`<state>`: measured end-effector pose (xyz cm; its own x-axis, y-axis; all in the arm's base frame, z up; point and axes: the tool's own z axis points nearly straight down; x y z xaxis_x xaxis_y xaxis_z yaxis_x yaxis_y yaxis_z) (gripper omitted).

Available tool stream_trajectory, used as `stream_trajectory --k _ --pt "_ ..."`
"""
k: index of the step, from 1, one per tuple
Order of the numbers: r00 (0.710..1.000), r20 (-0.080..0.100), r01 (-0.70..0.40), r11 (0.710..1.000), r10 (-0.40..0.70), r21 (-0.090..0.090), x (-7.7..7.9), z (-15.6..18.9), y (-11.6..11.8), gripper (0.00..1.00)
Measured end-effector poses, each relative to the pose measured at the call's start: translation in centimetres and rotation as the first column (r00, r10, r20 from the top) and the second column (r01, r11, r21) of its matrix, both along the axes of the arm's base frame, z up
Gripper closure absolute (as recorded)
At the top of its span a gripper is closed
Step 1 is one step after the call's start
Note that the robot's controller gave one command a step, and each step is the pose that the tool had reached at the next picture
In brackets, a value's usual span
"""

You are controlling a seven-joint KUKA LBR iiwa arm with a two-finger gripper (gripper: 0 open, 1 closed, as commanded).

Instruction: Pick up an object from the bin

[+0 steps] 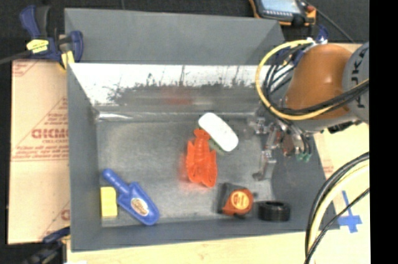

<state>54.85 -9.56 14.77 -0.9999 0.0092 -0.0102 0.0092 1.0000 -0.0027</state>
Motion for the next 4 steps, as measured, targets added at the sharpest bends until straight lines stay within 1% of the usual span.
stream_trajectory --k 1,2,3,4 --pt "1.000 -0.008 0.004 1.000 -0.004 0.003 -2.8 -2.5 -1.2 0.00" --pt "0.958 -0.007 -0.288 0.958 0.288 0.000 -2.0 -5.5 -2.3 0.00" --pt "0.920 -0.004 -0.391 0.920 0.391 -0.004 -2.4 -6.7 1.9 0.00" --pt "0.946 -0.006 -0.324 0.946 0.324 0.006 -4.2 -7.2 4.6 0.00"
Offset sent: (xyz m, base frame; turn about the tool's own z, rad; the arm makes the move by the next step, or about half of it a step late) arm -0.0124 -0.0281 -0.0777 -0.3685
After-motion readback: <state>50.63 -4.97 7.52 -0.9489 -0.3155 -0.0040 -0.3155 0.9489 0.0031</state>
